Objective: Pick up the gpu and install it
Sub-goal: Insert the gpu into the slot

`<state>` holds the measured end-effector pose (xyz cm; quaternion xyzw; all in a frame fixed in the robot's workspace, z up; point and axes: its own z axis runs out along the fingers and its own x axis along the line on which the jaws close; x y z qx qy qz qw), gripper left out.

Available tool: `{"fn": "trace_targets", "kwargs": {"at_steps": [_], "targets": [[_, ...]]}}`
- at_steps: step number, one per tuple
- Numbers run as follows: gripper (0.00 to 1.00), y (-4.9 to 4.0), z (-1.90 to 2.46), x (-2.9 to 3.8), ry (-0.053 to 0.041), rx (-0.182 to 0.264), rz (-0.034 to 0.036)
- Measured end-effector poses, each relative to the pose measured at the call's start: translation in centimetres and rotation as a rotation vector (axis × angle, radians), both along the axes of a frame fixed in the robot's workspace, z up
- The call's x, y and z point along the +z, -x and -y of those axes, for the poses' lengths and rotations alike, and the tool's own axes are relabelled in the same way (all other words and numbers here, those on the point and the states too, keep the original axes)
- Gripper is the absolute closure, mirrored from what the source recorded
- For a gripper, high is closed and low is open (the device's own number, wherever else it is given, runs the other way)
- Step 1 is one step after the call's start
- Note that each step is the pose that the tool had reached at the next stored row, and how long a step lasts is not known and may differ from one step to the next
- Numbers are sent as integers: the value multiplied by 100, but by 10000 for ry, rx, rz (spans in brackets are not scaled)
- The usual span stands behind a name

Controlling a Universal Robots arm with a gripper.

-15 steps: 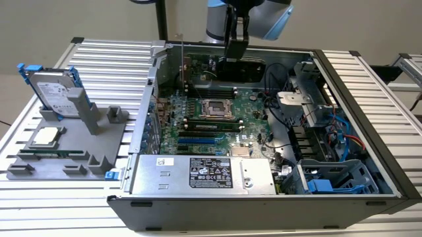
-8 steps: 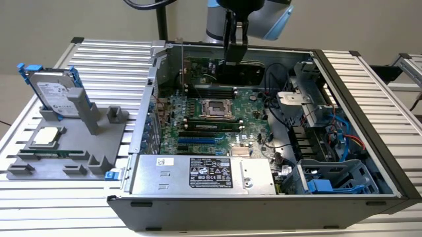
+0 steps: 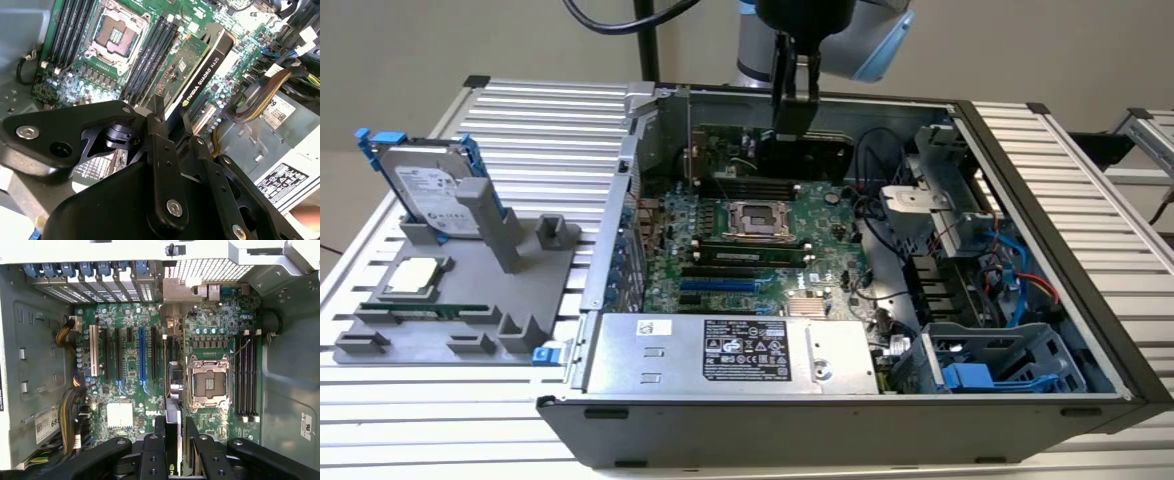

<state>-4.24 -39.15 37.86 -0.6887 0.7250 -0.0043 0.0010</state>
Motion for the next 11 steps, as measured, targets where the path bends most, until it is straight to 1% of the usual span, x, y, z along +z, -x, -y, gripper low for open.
{"fn": "trace_targets", "kwargs": {"at_steps": [7, 11], "targets": [[100, 0, 0, -74, 63, 0, -1], [100, 0, 0, -83, 78, 0, -1]]}}
